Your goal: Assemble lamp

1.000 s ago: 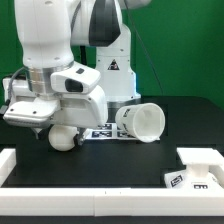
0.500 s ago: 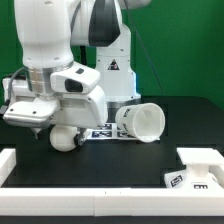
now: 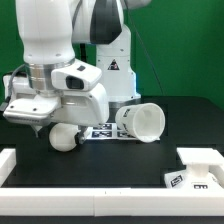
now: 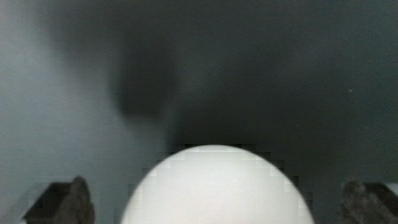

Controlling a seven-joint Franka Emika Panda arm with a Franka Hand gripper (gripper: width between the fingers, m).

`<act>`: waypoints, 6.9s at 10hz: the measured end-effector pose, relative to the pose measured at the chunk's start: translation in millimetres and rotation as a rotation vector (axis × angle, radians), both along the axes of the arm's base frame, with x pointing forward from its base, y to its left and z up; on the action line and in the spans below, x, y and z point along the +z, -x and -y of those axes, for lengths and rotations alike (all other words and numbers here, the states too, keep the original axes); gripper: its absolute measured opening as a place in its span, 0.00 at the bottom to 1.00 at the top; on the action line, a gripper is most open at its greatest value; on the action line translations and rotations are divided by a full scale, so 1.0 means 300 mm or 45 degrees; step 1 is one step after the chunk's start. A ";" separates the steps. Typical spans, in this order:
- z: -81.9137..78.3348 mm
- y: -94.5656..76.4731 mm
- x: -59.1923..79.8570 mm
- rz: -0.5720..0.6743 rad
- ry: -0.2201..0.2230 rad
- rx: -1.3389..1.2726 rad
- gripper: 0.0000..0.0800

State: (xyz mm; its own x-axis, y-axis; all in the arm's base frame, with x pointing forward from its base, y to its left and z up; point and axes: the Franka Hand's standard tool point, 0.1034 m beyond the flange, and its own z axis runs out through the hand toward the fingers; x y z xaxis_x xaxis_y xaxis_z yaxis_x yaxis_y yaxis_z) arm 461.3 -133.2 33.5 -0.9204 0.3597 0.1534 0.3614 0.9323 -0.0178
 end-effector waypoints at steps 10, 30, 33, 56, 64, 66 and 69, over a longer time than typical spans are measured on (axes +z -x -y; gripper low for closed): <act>0.018 -0.089 0.183 0.242 0.126 -1.140 0.87; -0.062 -0.112 0.172 -0.346 0.294 -3.746 0.87; -0.050 -0.120 0.146 -0.585 0.454 -4.041 0.87; -0.041 0.057 0.030 -1.286 1.837 -3.244 0.87; -0.107 0.091 -0.075 -1.273 1.960 -3.157 0.87; -0.109 0.092 -0.075 -1.268 1.963 -3.155 0.72; -0.121 0.083 -0.063 -1.240 1.955 -3.149 0.72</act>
Offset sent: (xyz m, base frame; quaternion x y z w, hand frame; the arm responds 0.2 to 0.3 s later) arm -0.0017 -0.0075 0.0241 -0.0267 -0.0265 0.0208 0.9991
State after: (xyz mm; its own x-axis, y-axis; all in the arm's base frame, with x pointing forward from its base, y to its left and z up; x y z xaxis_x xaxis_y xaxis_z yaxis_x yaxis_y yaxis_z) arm 436.5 -97.0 14.5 0.4918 -0.0145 -0.8706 -0.4362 -0.8694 -0.2320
